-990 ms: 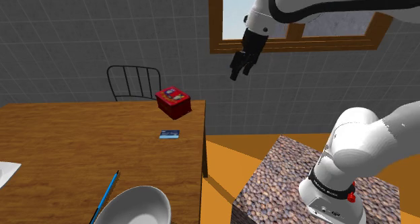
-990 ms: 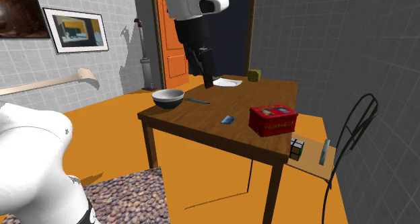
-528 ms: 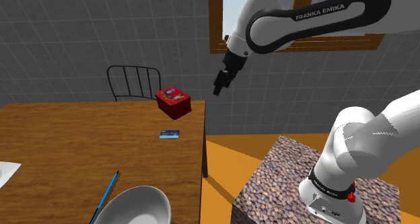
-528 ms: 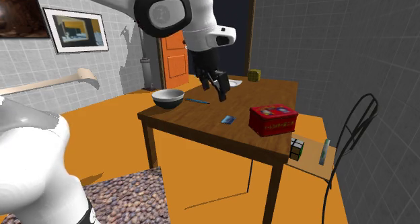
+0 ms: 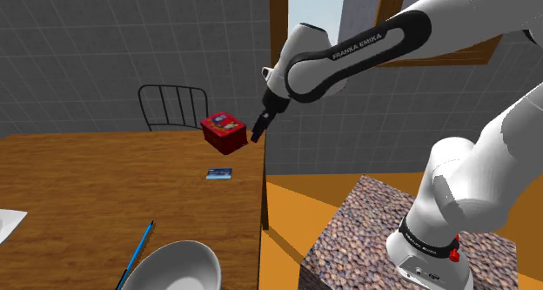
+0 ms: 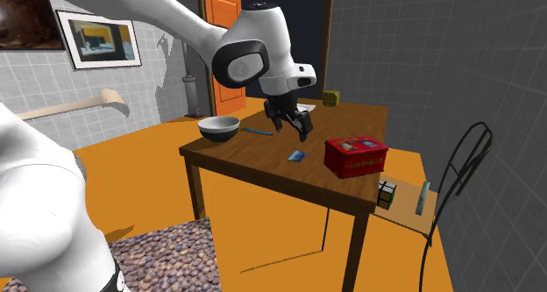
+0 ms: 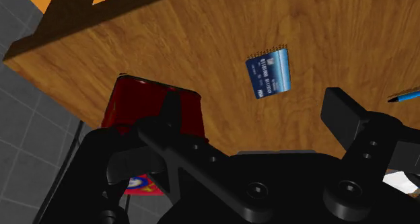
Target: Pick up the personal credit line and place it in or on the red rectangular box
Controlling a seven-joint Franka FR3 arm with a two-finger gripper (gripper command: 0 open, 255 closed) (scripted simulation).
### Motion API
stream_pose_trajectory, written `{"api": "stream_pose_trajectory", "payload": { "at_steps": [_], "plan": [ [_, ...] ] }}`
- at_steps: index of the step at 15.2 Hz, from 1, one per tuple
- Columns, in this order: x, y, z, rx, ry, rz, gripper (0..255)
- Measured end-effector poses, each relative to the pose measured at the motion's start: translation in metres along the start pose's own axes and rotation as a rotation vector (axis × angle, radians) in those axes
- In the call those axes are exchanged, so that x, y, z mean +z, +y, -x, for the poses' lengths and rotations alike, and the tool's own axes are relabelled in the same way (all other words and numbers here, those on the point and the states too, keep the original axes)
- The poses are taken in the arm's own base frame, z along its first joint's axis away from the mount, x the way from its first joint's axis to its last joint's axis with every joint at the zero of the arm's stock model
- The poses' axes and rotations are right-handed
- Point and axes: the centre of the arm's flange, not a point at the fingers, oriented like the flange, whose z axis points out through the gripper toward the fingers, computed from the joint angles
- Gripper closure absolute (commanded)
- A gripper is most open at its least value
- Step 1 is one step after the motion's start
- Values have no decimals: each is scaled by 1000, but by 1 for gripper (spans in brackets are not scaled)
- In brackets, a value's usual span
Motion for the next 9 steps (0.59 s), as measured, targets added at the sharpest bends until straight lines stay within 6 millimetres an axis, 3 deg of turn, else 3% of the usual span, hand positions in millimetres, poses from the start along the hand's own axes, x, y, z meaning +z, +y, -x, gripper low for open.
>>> {"api": "stream_pose_trajectory", "payload": {
  "at_steps": [9],
  "plan": [
    [100, -31, -40, -213, 86, -40, 0]
  ]
}}
